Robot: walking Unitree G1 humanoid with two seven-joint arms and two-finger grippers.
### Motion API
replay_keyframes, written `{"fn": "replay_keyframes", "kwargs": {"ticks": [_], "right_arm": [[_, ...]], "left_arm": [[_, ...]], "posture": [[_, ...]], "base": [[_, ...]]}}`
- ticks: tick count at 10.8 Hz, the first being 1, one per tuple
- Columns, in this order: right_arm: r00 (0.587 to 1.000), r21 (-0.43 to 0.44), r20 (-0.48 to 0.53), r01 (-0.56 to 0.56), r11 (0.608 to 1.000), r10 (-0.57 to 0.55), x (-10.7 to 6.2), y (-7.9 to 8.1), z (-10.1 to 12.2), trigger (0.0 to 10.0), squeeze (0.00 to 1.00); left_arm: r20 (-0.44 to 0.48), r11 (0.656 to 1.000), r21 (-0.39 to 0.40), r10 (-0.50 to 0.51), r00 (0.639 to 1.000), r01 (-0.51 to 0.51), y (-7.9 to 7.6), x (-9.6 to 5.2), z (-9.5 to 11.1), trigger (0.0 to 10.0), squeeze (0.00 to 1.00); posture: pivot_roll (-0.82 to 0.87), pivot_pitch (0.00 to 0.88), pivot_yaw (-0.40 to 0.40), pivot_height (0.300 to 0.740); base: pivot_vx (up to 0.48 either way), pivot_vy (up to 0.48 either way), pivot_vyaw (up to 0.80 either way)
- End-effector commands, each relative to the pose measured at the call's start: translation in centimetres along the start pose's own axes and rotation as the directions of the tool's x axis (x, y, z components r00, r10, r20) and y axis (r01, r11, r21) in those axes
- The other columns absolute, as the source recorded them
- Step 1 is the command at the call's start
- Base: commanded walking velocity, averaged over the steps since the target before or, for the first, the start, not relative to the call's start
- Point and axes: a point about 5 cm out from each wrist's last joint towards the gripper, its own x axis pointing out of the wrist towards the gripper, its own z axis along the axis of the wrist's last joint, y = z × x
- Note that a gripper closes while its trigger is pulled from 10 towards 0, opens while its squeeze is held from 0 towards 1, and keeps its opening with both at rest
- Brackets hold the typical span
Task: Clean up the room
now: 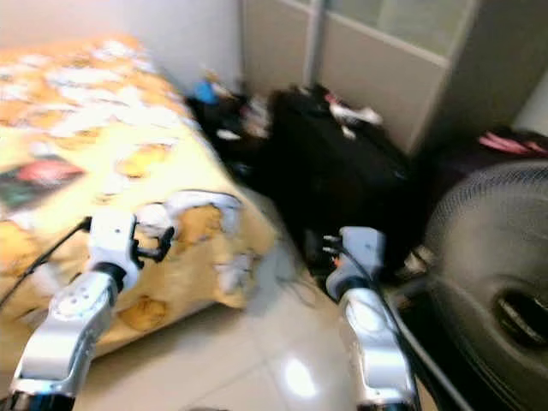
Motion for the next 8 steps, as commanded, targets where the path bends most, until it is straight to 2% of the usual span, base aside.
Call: {"fn": "replay_keyframes", "kwargs": {"ticks": [1, 2, 6, 7, 8], "right_arm": [[0.999, -0.012, -0.036, 0.0, 1.0, -0.001, 0.0, -0.3, -0.5, 10.0, 1.0], [0.999, -0.016, -0.039, -0.027, 1.0, 0.026, 0.0, 0.0, -0.3, 10.0, 1.0], [0.998, 0.012, -0.058, -0.021, 1.0, 0.022, 0.4, -0.8, -0.2, 10.0, 1.0], [0.994, -0.004, -0.062, -0.085, 0.996, 0.085, 0.3, 0.1, -0.5, 10.0, 1.0], [0.993, -0.009, -0.061, -0.1, 0.995, 0.1, 0.4, 0.4, -0.6, 10.0, 1.0]], "left_arm": [[0.005, 1.0, -0.003, 0.0, 1.0, 0.0, -0.2, 0.1, 0.1, 10.0, 0.0], [0.008, 1.0, -0.017, 0.004, 1.0, -0.004, -0.3, 0.2, 0.1, 10.0, 0.0], [0.009, 1.0, -0.021, -0.011, 1.0, 0.011, -0.9, 0.2, -0.1, 10.0, 0.0], [0.022, 1.0, -0.013, 0.001, 1.0, -0.001, -0.3, 0.2, 0.3, 10.0, 0.0], [0.025, 1.0, -0.013, 0.005, 1.0, -0.005, -0.1, 0.3, 0.4, 10.0, 0.0]], "posture": [[-0.01, 0.0, 0.016, 0.74], [-0.01, 0.0, 0.016, 0.74], [-0.01, 0.0, 0.002, 0.74], [0.02, 0.0, 0.001, 0.74], [0.02, 0.0, 0.015, 0.74]], "base": [[0.0, 0.0, 0.64], [0.0, 0.0, 0.54], [0.0, 0.0, 0.0], [0.0, 0.0, 0.0], [0.0, 0.0, 0.0]]}}
